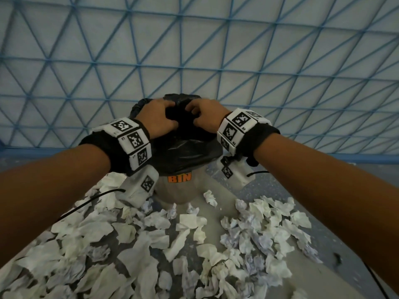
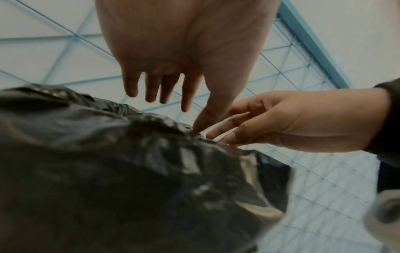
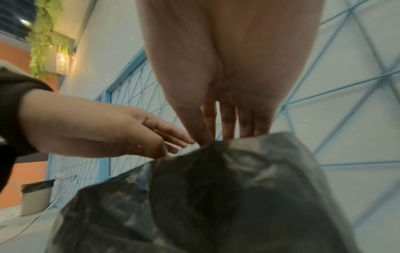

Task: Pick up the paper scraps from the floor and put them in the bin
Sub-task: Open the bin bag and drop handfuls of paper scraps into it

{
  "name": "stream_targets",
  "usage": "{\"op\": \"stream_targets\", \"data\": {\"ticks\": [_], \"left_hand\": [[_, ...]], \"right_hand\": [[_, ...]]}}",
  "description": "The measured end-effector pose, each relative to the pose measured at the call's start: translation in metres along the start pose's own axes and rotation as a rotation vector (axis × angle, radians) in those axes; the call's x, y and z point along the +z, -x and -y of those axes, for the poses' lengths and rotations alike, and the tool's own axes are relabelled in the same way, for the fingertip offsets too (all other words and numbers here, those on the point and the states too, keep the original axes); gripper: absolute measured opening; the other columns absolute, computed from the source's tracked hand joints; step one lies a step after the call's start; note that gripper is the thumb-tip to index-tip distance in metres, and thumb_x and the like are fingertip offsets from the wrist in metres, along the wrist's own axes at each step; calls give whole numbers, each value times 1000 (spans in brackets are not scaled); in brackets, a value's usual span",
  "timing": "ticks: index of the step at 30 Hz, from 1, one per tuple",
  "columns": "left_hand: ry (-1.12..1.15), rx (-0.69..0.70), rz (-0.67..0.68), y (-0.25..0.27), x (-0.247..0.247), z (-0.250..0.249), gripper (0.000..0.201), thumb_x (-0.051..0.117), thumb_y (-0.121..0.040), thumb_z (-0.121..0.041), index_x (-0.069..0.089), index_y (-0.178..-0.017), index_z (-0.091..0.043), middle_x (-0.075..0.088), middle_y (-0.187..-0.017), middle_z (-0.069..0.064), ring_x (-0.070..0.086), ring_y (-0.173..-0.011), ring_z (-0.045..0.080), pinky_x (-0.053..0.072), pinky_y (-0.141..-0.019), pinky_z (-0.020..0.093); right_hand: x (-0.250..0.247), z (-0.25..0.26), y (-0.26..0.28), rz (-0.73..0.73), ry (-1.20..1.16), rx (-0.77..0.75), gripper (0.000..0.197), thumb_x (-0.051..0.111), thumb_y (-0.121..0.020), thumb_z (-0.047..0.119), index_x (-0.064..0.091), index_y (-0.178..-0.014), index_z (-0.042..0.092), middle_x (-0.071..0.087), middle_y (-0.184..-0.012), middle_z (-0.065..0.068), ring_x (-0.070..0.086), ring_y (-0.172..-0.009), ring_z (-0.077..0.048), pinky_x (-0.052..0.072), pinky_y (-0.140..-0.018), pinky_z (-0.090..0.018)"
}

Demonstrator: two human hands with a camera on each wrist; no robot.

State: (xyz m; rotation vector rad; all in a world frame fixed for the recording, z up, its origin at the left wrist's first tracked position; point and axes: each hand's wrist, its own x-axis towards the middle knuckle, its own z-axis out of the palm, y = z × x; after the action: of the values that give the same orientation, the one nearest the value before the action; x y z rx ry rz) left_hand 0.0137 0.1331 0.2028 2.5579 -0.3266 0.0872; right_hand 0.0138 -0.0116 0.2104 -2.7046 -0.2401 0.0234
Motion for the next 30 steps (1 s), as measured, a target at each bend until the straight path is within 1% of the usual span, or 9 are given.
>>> {"op": "stream_targets", "data": {"ticks": [4,6,9,12,14,17,20,26,30], "left_hand": [[129,326,-235,25,18,-31,41,55,-79,0,56,-119,-10,47,-132,13,42,-127,23,22,-102,10],[155,562,-170,44,40,-53,34,52,-78,1,60,-109,-10,51,-126,10,42,-120,17,22,-99,4],[105,795,27,62,94,-78,27,48,-79,-3,63,-100,-11,56,-119,8,43,-112,14,35,-97,19],[55,625,299,63,157,-90,30,49,-84,-6,60,-111,-14,49,-128,7,41,-122,20,38,-102,38],[20,416,474,59,193,-92,35,49,-89,-11,55,-122,-21,40,-136,6,35,-130,25,35,-109,39],[-73,231,655,53,239,-89,44,46,-92,-18,43,-135,-30,24,-150,6,25,-138,33,29,-115,41],[-192,173,779,50,277,-85,52,44,-92,-20,31,-140,-37,7,-158,8,15,-142,39,27,-116,47],[-271,120,918,57,314,-85,59,48,-91,-25,22,-142,-42,2,-158,6,23,-138,42,26,-115,48],[-387,179,911,65,315,-84,50,45,-93,-20,31,-141,-26,19,-152,7,27,-132,41,31,-110,41]], "right_hand": [[-10,-35,18,-185,-110,73,33,48,-85,1,59,-115,7,64,-119,-16,57,-113,-31,44,-96,-34],[-9,-66,30,-243,-93,134,26,51,-85,3,60,-109,4,64,-115,-19,58,-110,-32,44,-91,-35],[9,-126,52,-180,-42,257,25,57,-83,7,59,-108,2,61,-116,-24,56,-110,-37,44,-91,-39],[37,-187,80,-27,75,478,34,54,-84,8,56,-118,9,50,-128,-22,47,-121,-39,40,-100,-39],[55,-224,102,105,136,621,42,52,-88,14,48,-130,17,40,-139,-21,39,-129,-39,35,-108,-41],[77,-273,130,350,147,809,61,50,-90,40,24,-144,31,16,-154,-17,24,-139,-42,28,-115,-48],[93,-296,147,501,40,922,78,45,-86,59,2,-147,37,-8,-159,-14,11,-144,-41,22,-117,-51],[132,-303,160,532,59,808,90,58,-77,61,2,-144,44,7,-159,-9,19,-143,-37,27,-113,-50],[147,-288,159,474,103,742,62,55,-85,45,27,-140,35,19,-151,-13,31,-134,-41,36,-106,-48]]}}
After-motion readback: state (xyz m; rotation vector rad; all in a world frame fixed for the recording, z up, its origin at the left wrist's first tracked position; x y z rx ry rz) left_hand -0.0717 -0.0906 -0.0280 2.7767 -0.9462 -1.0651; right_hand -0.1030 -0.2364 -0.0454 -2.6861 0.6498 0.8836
